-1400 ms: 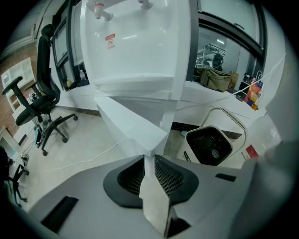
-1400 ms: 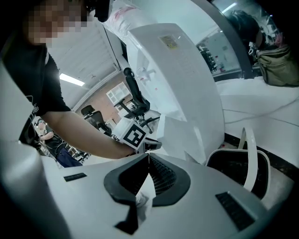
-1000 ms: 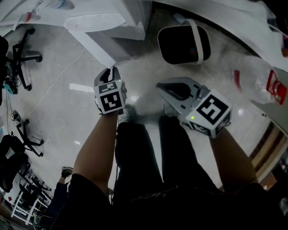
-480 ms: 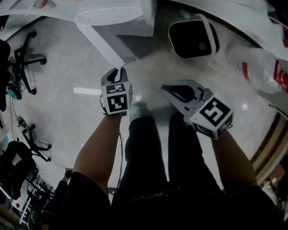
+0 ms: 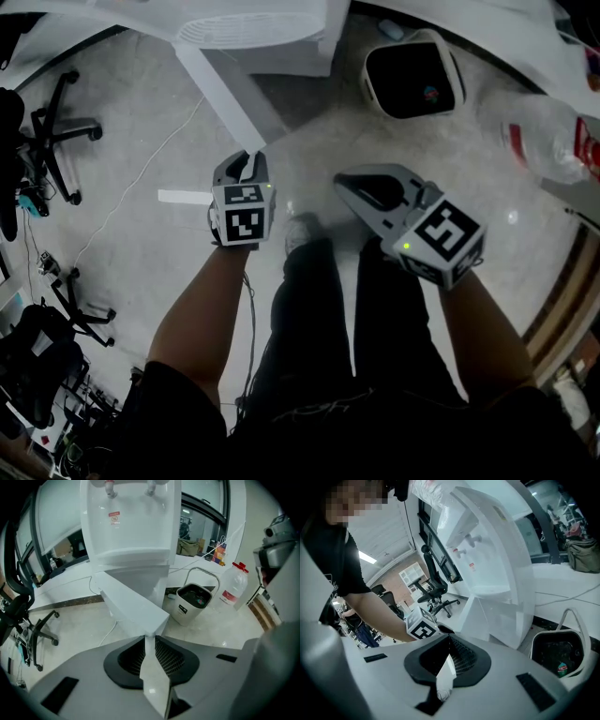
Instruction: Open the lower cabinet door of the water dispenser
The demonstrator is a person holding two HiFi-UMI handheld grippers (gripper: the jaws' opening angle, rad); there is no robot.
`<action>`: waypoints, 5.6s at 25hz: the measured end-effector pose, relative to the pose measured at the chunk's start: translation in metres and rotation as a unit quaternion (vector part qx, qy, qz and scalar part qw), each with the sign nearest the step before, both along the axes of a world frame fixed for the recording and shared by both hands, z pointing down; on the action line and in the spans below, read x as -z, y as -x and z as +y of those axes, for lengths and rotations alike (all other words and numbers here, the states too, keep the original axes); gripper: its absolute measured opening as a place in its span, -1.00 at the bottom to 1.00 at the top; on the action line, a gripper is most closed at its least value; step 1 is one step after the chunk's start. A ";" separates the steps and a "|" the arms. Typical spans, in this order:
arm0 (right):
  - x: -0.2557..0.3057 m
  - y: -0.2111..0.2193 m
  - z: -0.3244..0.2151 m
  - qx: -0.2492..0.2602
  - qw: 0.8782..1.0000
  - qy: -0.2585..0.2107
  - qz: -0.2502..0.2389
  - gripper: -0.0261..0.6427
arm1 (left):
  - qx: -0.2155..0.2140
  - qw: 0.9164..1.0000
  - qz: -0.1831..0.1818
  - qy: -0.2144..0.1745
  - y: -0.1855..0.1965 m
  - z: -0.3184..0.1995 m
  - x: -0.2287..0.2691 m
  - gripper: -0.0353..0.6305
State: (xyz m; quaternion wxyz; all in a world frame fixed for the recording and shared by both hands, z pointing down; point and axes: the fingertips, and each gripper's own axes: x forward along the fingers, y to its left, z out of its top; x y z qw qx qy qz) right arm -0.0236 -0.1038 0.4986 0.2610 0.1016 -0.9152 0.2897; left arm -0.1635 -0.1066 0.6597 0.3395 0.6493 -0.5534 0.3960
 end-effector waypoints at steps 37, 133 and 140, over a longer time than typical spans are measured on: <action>0.001 0.136 0.037 0.038 0.999 0.009 0.016 -0.88 | -0.071 0.997 0.012 0.010 0.130 0.048 -0.003 -0.71; 0.584 -0.074 0.391 0.003 0.953 -0.223 -0.207 -0.89 | -0.153 0.879 0.248 -0.377 -0.170 0.390 0.747 -0.88; 0.592 -0.077 0.393 -0.001 0.949 -0.229 -0.214 -0.89 | -0.148 0.876 0.258 -0.380 -0.166 0.389 0.759 -0.88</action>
